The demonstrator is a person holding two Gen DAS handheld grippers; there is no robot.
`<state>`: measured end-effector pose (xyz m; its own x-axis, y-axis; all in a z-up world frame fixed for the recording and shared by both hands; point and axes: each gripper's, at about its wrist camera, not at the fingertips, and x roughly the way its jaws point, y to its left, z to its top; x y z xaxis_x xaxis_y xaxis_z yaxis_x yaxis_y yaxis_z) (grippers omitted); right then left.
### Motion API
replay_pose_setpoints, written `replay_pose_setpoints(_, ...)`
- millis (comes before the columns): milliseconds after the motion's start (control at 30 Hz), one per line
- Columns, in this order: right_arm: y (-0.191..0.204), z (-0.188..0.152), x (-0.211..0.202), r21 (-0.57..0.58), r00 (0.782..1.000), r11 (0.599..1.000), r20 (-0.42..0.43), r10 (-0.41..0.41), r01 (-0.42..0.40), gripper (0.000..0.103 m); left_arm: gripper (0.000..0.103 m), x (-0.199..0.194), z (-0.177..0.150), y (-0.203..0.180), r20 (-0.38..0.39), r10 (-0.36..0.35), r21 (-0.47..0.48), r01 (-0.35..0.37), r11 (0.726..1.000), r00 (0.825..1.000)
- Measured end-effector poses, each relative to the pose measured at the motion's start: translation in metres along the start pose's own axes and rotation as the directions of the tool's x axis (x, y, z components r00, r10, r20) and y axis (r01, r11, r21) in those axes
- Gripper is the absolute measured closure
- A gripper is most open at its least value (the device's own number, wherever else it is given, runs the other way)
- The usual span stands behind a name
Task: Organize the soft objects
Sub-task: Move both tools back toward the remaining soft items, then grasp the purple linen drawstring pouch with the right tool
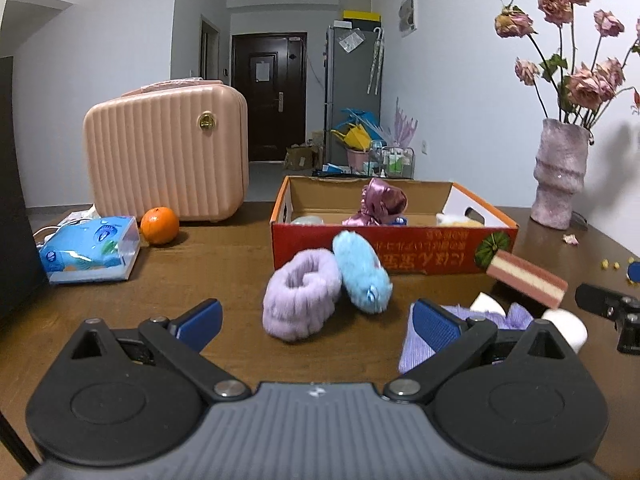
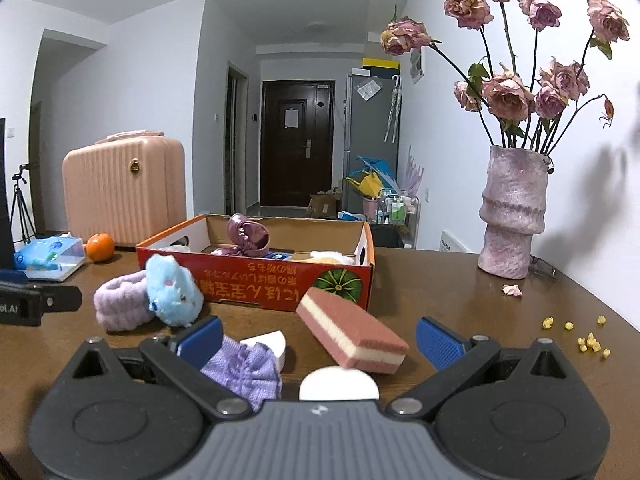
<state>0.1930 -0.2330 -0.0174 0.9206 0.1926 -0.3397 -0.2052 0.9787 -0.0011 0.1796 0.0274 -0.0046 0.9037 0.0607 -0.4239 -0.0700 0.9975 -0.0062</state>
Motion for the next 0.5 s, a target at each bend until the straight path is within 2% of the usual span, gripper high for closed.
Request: replay_pose_setpoints(500,0.003,-0.005,0.0051,-0.011,1.0,1.0,-0.025,0.014,-0.014,0.0,0.0,-0.0087,-0.006,0.0025,-0.008,-0.013,0.006,0.013,1.0,1.0)
